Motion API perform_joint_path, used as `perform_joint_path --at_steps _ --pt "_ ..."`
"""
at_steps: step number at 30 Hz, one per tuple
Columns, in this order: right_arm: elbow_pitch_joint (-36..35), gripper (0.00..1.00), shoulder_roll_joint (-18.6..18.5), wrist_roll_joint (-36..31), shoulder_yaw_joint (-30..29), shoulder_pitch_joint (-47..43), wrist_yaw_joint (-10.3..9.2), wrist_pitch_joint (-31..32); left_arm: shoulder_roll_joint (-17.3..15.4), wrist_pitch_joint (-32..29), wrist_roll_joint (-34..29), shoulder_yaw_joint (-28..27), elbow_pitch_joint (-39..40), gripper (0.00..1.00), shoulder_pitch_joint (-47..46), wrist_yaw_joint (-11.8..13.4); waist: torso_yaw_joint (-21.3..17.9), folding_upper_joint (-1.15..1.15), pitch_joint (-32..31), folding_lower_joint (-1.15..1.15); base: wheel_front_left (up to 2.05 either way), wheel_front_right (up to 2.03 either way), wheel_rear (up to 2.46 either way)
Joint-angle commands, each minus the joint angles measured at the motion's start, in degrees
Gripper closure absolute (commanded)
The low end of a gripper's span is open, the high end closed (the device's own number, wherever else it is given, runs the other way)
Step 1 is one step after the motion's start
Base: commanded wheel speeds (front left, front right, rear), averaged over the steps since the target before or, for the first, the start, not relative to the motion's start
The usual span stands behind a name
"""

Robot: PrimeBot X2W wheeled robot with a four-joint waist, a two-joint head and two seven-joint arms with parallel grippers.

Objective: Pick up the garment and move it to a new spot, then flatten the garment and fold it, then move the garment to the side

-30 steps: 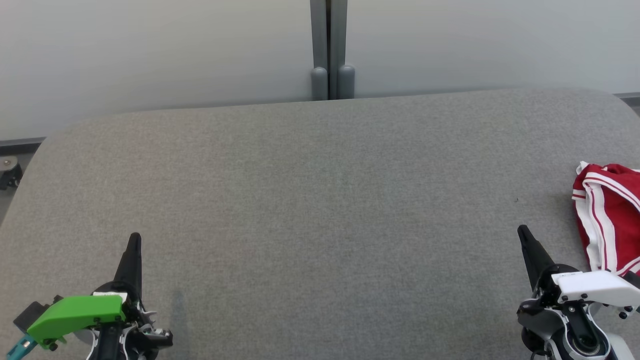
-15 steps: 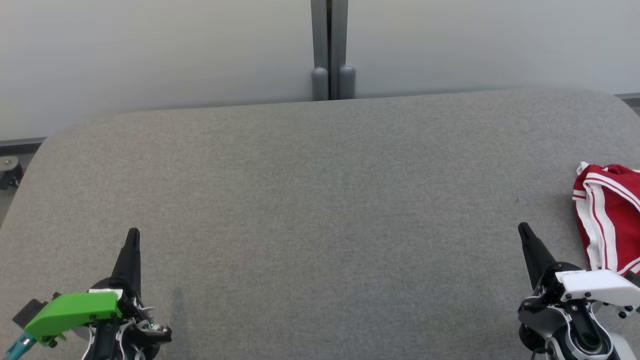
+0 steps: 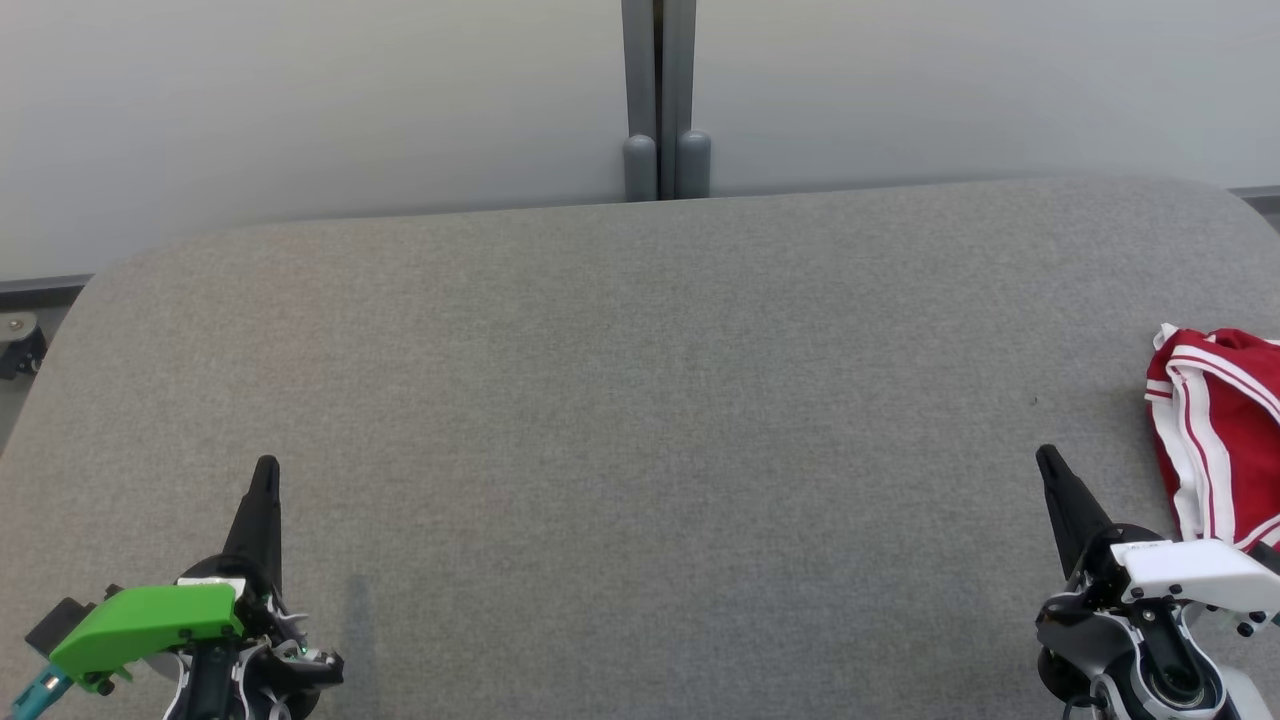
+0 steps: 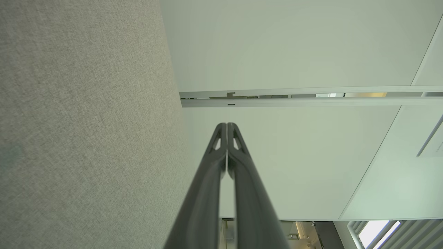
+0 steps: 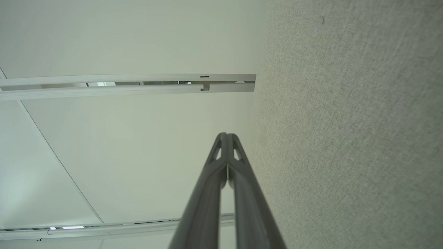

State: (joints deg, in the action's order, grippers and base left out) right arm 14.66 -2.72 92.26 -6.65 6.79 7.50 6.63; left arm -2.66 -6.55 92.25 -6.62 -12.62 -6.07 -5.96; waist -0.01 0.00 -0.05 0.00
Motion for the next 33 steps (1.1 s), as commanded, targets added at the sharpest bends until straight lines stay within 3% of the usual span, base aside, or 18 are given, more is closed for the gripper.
perform_joint_path --at_steps 1,33 --pt "-0.2 1.0 -0.3 0.1 -0.1 0.4 -0.02 0.2 -0.4 -0.2 0.2 -0.1 0.2 1.0 -0.7 0.1 0.0 0.0 0.0 0.0 0.0 0.0 0.0" --pt "-0.2 1.0 -0.3 0.1 -0.1 0.4 -0.02 0.2 -0.4 -0.2 0.2 -0.1 0.2 1.0 -0.7 0.1 0.0 0.0 0.0 0.0 0.0 0.0 0.0"
